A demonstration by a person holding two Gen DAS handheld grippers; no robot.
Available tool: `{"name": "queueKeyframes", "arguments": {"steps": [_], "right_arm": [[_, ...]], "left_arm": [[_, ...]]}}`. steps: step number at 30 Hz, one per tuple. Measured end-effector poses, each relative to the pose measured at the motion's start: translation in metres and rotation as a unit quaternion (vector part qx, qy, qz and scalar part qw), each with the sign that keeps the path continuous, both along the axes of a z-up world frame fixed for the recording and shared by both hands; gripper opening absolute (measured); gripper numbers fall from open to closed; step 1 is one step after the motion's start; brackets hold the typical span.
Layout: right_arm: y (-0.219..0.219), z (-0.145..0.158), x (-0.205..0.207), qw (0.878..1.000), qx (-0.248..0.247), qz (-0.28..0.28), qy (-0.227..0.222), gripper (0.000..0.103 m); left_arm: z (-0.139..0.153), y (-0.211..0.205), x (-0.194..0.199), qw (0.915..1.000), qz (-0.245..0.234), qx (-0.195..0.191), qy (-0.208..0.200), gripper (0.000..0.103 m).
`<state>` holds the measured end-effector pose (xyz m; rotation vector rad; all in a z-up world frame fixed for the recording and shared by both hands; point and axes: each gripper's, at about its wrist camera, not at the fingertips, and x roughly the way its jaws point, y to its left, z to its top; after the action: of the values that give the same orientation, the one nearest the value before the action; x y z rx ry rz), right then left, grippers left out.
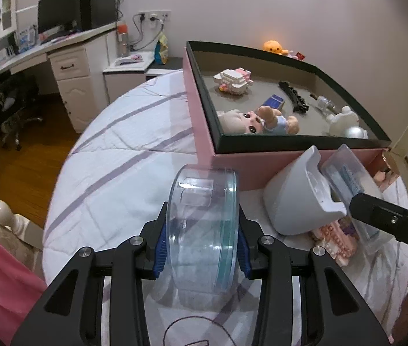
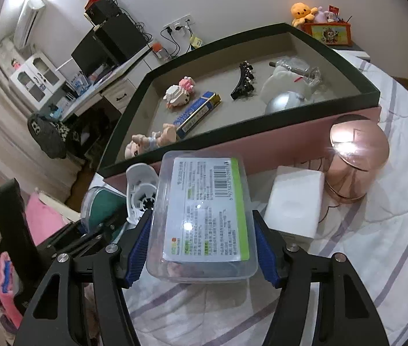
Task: Organize rigid objects
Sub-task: 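Grasp the teal-lidded clear container with the left tool while the right tool grasps the clear plastic box, then carry the clear container and plastic box over the tray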
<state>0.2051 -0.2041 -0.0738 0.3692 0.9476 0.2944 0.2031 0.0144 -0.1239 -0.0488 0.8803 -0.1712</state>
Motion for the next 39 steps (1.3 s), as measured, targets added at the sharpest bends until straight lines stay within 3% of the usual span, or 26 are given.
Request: {"name": "queueKeyframes", "arguments": {"steps": [12,24,33,39], "right_arm": [[-0.003,0.016,-0.009,0.999,0.004,0.022,-0.032,0.063],[-0.024,0.048,-0.015,0.997,0.0,0.013,-0.074,0.063],[-0.043,0.107,0.036,0.989,-0.05,0.001,-0.139,0.063],[-0.037,0.11,0.087,0.989,-0.082,0.009,-0.127,0.064]], "left_arm": [[0.014,0.005,-0.016,0.9998,0.005,-0.01,-0.018,0.038],[0.067,-0.001,-0.026,0.9975,-0.009,-0.021,-0.067,0.038],[0.123,-0.015,0.021,0.9911,-0.015,-0.031,-0.128,0.038],[0.131,-0.024,0.068,0.9914,-0.012,-0.037,-0.125,0.038]]}}
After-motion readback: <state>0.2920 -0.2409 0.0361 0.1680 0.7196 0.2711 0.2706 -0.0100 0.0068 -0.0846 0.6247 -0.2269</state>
